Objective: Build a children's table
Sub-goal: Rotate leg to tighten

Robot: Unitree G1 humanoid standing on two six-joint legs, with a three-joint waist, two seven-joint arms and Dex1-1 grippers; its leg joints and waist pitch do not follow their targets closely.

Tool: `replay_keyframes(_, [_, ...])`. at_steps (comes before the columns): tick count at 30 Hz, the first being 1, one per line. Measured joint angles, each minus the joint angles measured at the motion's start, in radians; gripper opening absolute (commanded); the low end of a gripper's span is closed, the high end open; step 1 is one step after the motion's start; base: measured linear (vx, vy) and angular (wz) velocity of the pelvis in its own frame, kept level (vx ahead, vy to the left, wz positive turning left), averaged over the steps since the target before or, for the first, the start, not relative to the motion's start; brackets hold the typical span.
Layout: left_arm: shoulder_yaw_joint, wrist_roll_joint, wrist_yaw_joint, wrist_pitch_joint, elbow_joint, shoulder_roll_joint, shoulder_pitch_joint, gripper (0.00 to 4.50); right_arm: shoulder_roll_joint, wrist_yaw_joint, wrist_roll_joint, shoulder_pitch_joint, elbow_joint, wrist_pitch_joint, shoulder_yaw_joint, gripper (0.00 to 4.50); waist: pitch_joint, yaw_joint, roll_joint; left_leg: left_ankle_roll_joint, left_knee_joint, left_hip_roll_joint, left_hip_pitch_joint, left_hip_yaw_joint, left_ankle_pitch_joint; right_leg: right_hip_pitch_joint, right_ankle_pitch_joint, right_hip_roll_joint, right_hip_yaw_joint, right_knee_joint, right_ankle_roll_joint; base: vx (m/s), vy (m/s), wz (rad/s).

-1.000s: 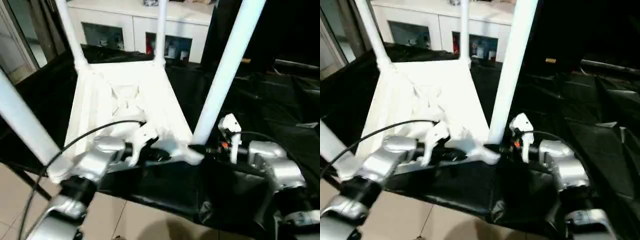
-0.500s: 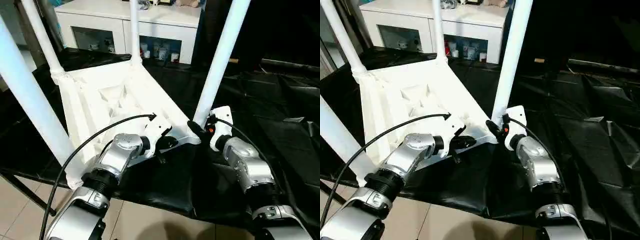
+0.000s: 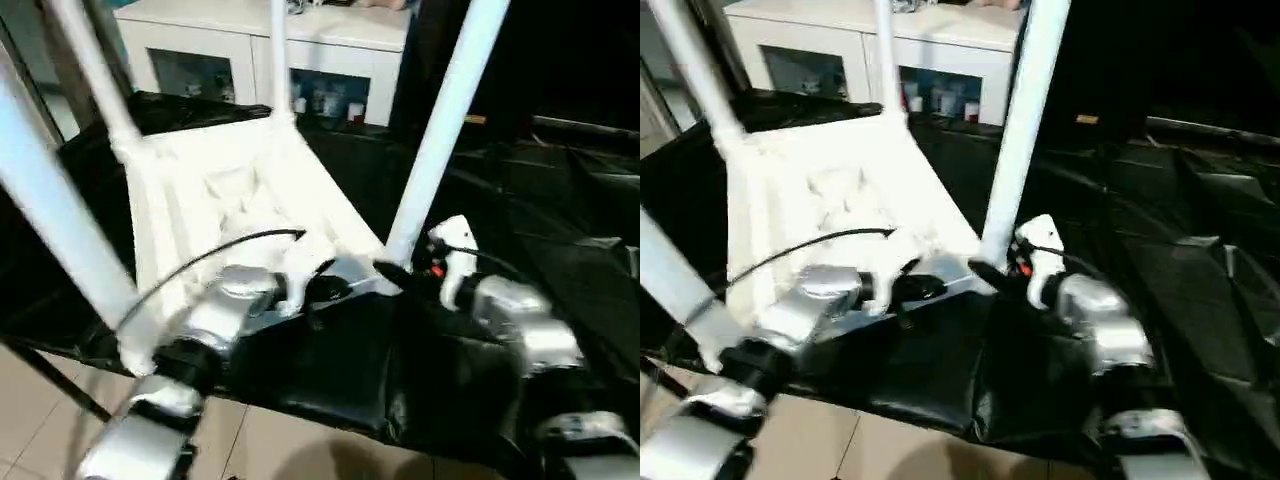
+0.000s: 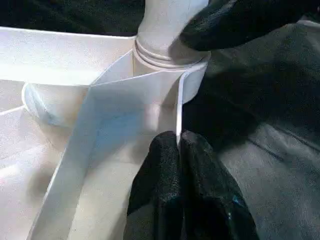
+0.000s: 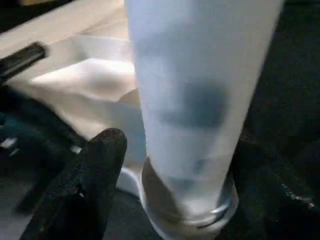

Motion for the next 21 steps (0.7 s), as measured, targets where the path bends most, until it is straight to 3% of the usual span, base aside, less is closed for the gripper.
replay_keyframes(13, [-0.004,-0.041,-0.175,0.029,-0.102,0.089,0.057,0.0,-0.082,0.23,0.038,0.02,-0.056,0.03,0.056,3.35,0.0,0.016,0.0,0.001,0.004,0.001,-0.007,0.002,0.0,-0.004,-0.002,0.0,0.001,-0.001,0.0,0.0,0.0,0.0])
replay_keyframes(21, [-0.004,-0.045,-0.198,0.044,-0.121,0.098,0.067,0.0,-0.089,0.25,0.047,0.02,-0.056,0.051,0.054,2.73,0.0,0.017,0.0,0.001,0.004,0.001,-0.007,0.002,0.0,-0.004,-0.002,0.0,0.001,-0.001,0.0,0.0,0.0,0.0])
